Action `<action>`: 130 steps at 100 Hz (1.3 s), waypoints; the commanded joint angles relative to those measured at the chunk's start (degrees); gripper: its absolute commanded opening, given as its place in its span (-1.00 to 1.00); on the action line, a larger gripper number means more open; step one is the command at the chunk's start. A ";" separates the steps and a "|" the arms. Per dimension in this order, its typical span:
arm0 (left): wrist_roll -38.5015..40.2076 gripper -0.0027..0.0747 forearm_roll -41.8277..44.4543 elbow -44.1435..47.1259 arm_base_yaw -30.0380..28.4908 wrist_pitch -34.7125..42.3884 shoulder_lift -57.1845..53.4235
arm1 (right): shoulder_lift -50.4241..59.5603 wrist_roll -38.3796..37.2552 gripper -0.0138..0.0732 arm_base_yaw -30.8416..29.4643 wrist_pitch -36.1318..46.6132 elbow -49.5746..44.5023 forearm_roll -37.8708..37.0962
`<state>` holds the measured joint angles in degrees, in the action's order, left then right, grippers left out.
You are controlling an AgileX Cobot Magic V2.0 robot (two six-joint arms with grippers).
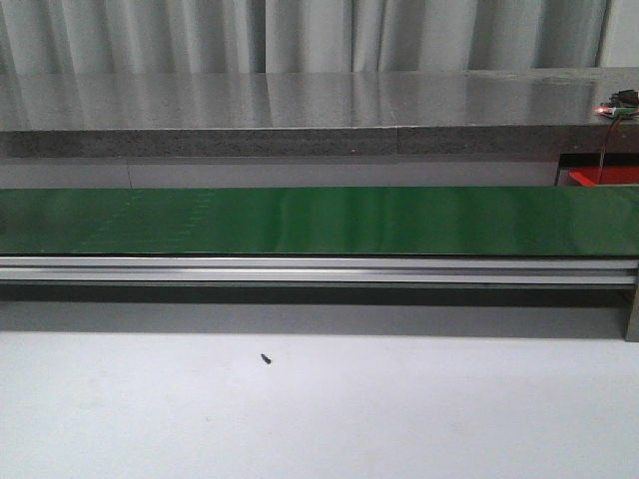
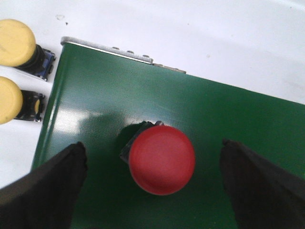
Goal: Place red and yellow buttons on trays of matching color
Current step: 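Set the red button on the green belt and open the left gripper, then grasp a second red button from the cluster with the left gripper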
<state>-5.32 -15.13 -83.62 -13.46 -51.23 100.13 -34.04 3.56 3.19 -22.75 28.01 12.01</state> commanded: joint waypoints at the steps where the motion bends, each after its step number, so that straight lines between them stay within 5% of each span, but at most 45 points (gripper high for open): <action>1: -0.20 0.53 -0.29 -1.38 0.20 1.91 -4.46 | 0.01 0.21 -0.84 0.09 4.20 1.55 -0.27; 87: -0.07 0.53 4.69 -1.38 -16.10 4.15 -7.15 | 0.01 0.21 -0.84 0.09 4.14 1.55 -0.27; 130: -2.28 0.53 7.48 -1.38 -18.81 4.15 -0.02 | 0.01 0.21 -0.84 0.09 4.04 1.55 -0.27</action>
<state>-6.43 -7.20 -83.62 -32.10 -49.58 101.15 -34.04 3.56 3.19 -22.75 28.01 12.01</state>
